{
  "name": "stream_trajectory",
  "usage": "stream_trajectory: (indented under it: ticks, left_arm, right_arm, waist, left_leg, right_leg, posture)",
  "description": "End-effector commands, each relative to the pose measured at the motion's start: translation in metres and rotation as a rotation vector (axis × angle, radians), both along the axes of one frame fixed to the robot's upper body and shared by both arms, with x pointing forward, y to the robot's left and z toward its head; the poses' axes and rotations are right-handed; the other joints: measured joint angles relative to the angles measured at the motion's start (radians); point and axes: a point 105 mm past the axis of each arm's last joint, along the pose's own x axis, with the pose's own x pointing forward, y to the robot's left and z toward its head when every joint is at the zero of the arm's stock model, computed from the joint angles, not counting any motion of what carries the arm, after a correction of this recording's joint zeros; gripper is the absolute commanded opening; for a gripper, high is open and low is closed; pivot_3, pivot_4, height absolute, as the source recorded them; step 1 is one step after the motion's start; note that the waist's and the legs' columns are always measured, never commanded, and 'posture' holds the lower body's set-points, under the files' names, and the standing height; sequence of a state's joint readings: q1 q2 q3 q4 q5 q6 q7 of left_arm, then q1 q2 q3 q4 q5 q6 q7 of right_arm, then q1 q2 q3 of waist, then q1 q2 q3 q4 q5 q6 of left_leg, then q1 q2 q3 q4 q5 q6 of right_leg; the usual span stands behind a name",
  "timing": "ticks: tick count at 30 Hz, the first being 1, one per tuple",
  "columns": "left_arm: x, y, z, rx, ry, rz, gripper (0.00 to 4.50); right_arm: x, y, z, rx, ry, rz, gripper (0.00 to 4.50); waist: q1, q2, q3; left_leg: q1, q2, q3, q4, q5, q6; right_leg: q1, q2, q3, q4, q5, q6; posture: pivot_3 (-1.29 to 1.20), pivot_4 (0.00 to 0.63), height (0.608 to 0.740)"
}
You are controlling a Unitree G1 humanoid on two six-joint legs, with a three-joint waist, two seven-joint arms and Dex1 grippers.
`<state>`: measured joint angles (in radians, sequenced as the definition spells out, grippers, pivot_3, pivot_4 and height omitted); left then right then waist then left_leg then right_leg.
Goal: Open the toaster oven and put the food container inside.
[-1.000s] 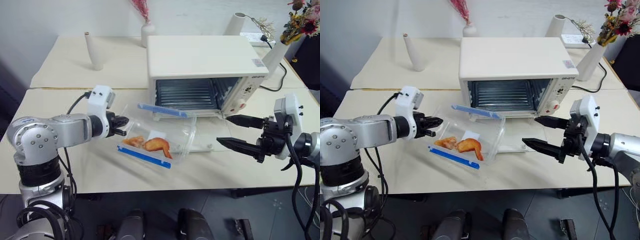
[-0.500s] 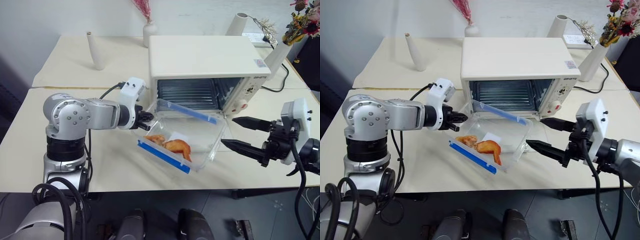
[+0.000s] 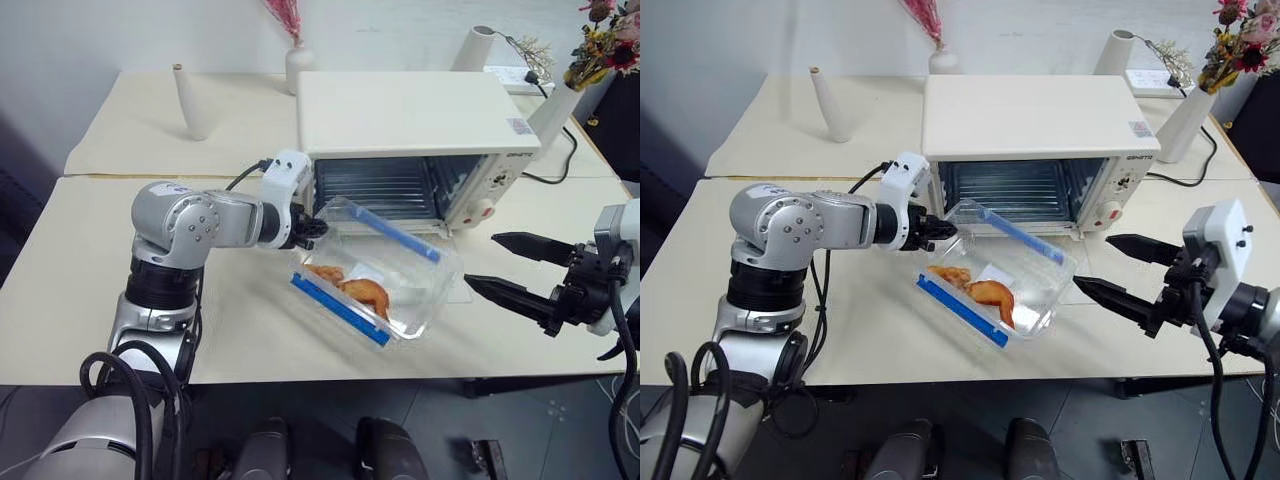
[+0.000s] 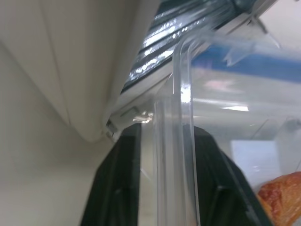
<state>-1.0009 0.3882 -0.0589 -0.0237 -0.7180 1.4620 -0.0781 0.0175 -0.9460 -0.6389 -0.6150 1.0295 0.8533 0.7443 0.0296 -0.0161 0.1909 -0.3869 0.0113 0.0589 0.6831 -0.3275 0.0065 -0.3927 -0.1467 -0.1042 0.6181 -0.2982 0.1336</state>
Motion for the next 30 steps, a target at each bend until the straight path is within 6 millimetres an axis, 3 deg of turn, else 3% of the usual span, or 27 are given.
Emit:
stream_trajectory:
  ticks: [1,2,12,17,18,22,28,30]
  left_arm:
    - [0.0,0.004,0.016,-0.062,-0.048,0.013,2.53]
    - [-0.001,0.006,0.021,-0.09,-0.066,0.015,2.78]
    - [-0.018,0.017,0.075,-0.357,-0.224,-0.085,2.78]
    - [-0.037,0.029,0.106,-0.499,-0.324,-0.254,2.78]
    - [-0.04,0.033,0.11,-0.521,-0.33,-0.283,2.82]
    - [-0.06,0.055,0.114,-0.593,-0.315,-0.46,1.95]
    - [-0.079,0.071,0.086,-0.479,-0.189,-0.648,0.12]
    - [-0.084,0.073,0.077,-0.435,-0.154,-0.701,0.0]
  right_arm:
    - [-0.003,-0.001,0.008,-0.007,-0.042,-0.011,4.5]
    - [-0.002,-0.002,0.007,-0.011,-0.039,-0.016,4.5]
    - [0.004,-0.014,0.003,-0.046,-0.022,-0.063,4.5]
    - [0.0,-0.009,0.014,-0.041,-0.039,-0.033,4.5]
    - [-0.001,-0.007,0.017,-0.033,-0.039,-0.019,4.32]
    - [-0.012,0.009,0.021,0.015,-0.016,0.061,3.27]
    - [-0.042,0.046,0.01,0.069,0.083,0.231,1.25]
    - [-0.053,0.053,0.006,0.077,0.128,0.279,0.54]
  waist:
    - [0.0,0.0,0.0]
    - [0.0,0.0,0.0]
    - [0.002,0.0,0.0]
    - [-0.001,0.0,0.0]
    - [-0.003,0.0,0.0]
    - [-0.005,0.0,0.0]
    - [0.002,0.0,0.0]
    - [0.005,-0.001,0.0]
  left_leg:
    - [0.0,0.0,0.0,0.0,0.0,0.0]
    - [0.0,0.0,0.0,0.0,0.0,0.0]
    - [0.0,0.0,0.0,0.001,0.001,0.0]
    - [0.0,0.0,0.0,0.001,0.001,0.0]
    - [0.0,0.0,0.0,0.001,0.001,0.0]
    - [0.0,0.001,0.0,0.0,0.001,0.0]
    - [0.0,0.0,0.0,0.001,0.001,0.0]
    - [0.0,0.0,0.0,0.001,0.0,0.001]
  right_leg:
    - [0.0,0.0,0.0,0.0,0.0,0.0]
    - [0.0,0.0,0.0,0.0,0.0,0.0]
    - [0.0,0.0,0.0,0.001,0.0,0.0]
    - [0.0,0.0,0.0,0.001,0.0,0.0]
    - [0.0,0.0,0.0,0.001,0.0,0.0]
    - [-0.001,0.0,0.0,0.001,0.0,0.0]
    - [0.0,0.0,0.0,0.0,0.0,0.0]
    - [0.0,0.0,-0.001,0.0,0.0,0.0]
  posture:
    - [0.0,0.15,0.74]
    - [0.0,0.15,0.74]
    - [0.0,0.15,0.74]
    - [0.0,0.15,0.74]
    - [0.0,0.15,0.74]
    - [0.0,0.15,0.74]
    - [0.0,0.15,0.74]
    - [0.0,0.15,0.74]
